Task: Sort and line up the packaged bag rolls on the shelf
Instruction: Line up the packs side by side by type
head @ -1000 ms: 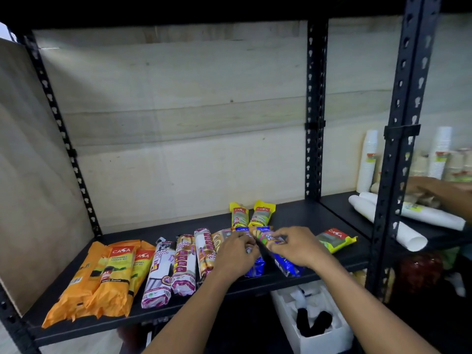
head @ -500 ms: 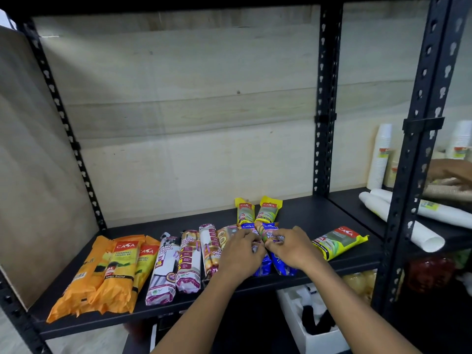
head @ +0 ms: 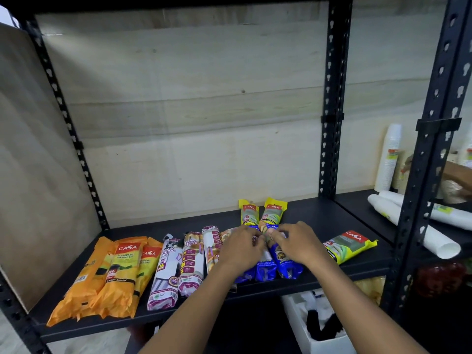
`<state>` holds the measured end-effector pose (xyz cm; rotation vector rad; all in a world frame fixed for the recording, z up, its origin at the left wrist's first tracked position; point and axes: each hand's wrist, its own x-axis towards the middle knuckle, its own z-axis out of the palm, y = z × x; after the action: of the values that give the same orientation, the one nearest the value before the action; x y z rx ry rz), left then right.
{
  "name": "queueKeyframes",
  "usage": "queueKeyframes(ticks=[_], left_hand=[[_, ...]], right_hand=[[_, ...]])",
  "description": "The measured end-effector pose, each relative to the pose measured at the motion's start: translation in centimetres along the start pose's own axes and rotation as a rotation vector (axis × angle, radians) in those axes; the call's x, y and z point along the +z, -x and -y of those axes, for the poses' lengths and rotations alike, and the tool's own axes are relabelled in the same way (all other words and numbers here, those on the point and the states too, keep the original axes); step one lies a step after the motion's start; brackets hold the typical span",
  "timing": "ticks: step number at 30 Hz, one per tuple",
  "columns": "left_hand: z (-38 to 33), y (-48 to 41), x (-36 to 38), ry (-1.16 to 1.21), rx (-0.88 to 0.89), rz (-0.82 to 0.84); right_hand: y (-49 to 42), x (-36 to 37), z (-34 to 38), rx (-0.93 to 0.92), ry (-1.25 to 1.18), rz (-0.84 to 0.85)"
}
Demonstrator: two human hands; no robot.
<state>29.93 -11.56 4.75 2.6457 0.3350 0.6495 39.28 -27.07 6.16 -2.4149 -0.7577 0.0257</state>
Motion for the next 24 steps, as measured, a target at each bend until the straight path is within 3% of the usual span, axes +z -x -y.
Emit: queueKeyframes(ticks=[5,12,24], left_hand=[[1.3,-3.9,-1.5,-0.042,-0.056,-0.014],[4.2,-8.4,-0.5,0.054,-0.241,0.136],[4.9,-11.9,0.8,0.088,-0.264,0.159]], right_hand=[[-3.0,-1.0,0.4,-0.044,-0.023,0.011],[-8.0,-0.8,0.0,0.049,-0.154,0.055],[-13.9,1.6,-0.2,0.131,-0.184,0.05]])
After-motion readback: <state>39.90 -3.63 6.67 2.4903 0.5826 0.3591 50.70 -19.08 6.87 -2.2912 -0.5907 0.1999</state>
